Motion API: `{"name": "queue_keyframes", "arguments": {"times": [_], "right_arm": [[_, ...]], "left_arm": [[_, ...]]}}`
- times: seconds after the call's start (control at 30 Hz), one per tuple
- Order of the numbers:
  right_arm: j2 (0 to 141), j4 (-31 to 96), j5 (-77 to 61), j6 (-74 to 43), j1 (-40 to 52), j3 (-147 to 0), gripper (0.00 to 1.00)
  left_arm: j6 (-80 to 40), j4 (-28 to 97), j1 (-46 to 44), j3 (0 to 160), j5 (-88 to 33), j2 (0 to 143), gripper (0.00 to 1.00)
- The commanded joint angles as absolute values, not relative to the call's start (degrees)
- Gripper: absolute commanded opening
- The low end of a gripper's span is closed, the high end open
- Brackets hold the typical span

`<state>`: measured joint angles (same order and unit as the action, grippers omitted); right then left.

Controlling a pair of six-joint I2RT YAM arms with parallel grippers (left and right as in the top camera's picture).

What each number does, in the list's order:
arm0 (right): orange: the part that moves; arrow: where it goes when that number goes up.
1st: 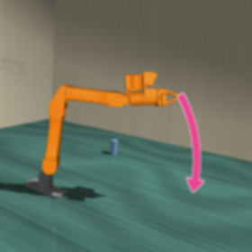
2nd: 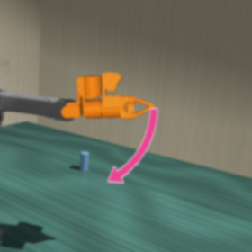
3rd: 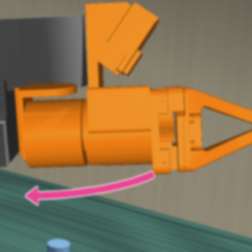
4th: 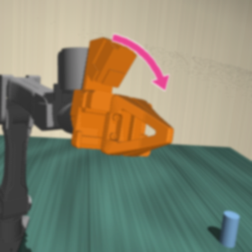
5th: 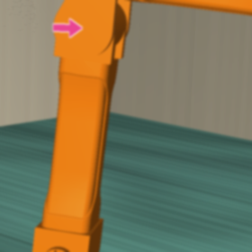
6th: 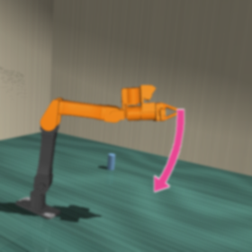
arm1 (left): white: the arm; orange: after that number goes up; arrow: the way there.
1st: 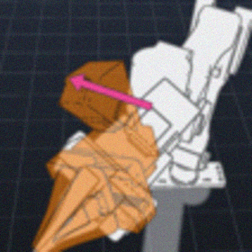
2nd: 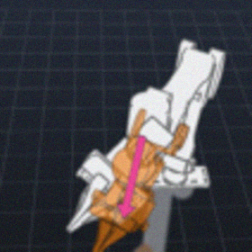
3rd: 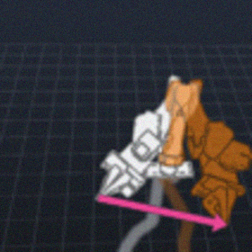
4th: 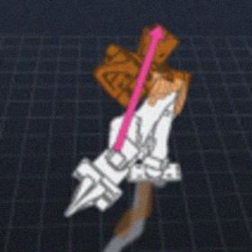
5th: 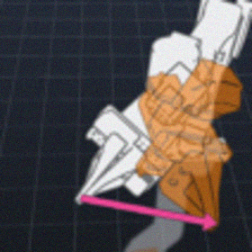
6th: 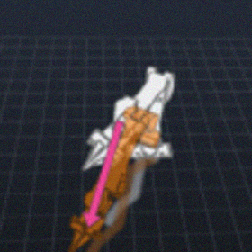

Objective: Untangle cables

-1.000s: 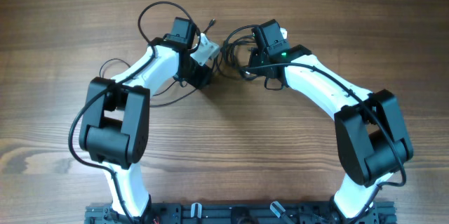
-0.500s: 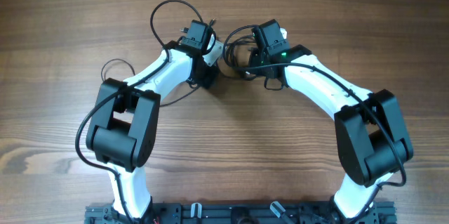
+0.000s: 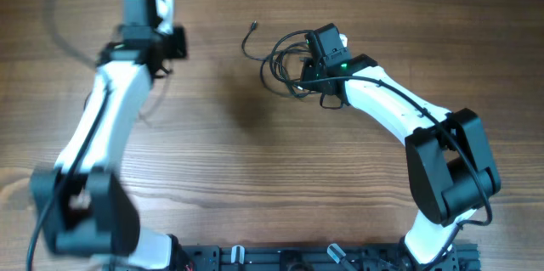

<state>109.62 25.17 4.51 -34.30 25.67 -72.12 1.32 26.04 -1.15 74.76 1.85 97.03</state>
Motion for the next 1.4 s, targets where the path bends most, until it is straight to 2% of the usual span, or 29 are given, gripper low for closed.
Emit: {"name": "queue_keyframes", "arguments": {"times": [0.0, 0.23, 0.4, 0.53, 0.67, 0.77, 0.93, 1.27, 1.37], "right_arm": [[110.91, 24.88, 4.03, -34.68, 25.5, -71.88, 0.14], [110.91, 24.84, 4.03, -34.7, 25.5, -71.88, 0.14], [110.91, 24.84, 4.01, -34.68, 25.5, -71.88, 0.14], [110.91, 24.82, 4.03, -34.7, 25.5, -71.88, 0.14], [110.91, 24.84, 4.01, -34.7, 25.5, -71.88, 0.14], [110.91, 24.88, 4.01, -34.68, 25.5, -71.88, 0.14], [110.91, 24.95, 4.01, -34.65, 25.5, -71.88, 0.14], [110.91, 25.54, 4.03, -34.65, 25.5, -71.88, 0.14], [110.91, 25.52, 4.05, -34.65, 25.5, -71.88, 0.14]], "left_arm": [[-0.54, 18.04, 2.72, 76.16, 2.28, 84.71, 0.04], [-0.51, 12.69, 4.89, 76.16, 11.2, 69.87, 0.04], [-0.54, 21.61, 4.89, 76.16, 12.51, 57.65, 0.04], [-0.49, 23.4, 4.89, 76.16, 13.52, 50.02, 0.04], [-0.49, 25.02, 4.89, 76.14, 24.45, 47.81, 0.04], [-0.49, 32.27, 4.91, 76.09, 31.22, 50.22, 0.04], [-0.45, 39.38, 5.45, 76.07, 31.51, 59.29, 0.04], [-0.23, 33.69, 15.42, 76.07, 24.99, 88.71, 0.04], [3.03, 28.14, 17.3, 76.07, 17.15, 94.89, 0.04]]}}
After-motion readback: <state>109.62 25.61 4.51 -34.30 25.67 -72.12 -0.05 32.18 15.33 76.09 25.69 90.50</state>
